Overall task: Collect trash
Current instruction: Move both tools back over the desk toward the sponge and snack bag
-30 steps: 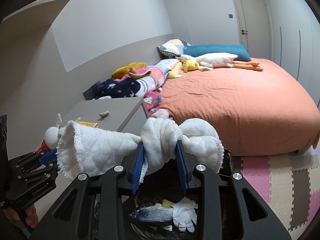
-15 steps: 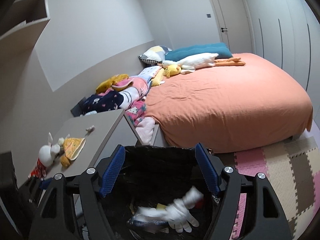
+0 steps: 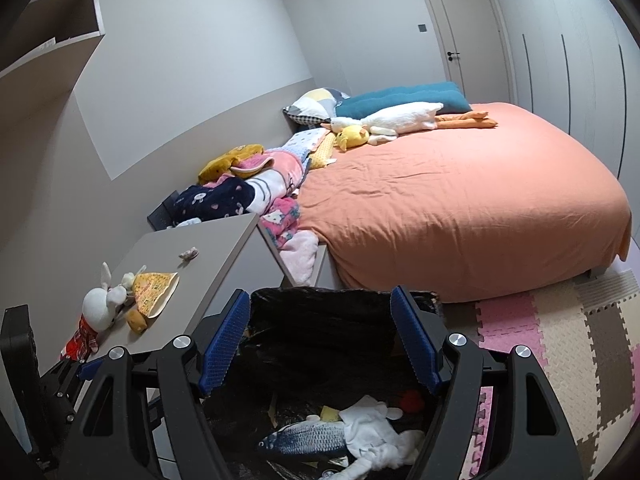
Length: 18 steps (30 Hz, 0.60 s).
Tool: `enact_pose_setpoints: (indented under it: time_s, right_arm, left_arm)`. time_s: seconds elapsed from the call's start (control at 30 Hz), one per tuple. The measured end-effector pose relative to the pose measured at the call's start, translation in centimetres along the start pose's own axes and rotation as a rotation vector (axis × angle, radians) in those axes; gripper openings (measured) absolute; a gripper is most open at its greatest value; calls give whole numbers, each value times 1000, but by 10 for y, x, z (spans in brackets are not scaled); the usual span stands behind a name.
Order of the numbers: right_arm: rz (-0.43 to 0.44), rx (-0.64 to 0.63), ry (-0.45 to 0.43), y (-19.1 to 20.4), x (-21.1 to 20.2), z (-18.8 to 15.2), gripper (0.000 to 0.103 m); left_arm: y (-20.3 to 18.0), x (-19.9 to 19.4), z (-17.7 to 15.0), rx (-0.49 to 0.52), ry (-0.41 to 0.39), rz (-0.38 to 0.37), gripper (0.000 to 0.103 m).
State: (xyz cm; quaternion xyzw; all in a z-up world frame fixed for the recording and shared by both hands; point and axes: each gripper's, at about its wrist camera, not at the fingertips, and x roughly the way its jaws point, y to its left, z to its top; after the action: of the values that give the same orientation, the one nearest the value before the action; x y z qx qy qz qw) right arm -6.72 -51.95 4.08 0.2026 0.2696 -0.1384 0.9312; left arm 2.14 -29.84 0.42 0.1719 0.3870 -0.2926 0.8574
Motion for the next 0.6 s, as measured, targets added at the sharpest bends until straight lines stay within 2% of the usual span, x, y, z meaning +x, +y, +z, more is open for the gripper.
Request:
enact_pose_setpoints:
  time_s: [0.6]
  right_arm:
    - [93,-77,97,57,44,-15,75]
  left_arm:
    - [80,6,-17,-232,26,55,97]
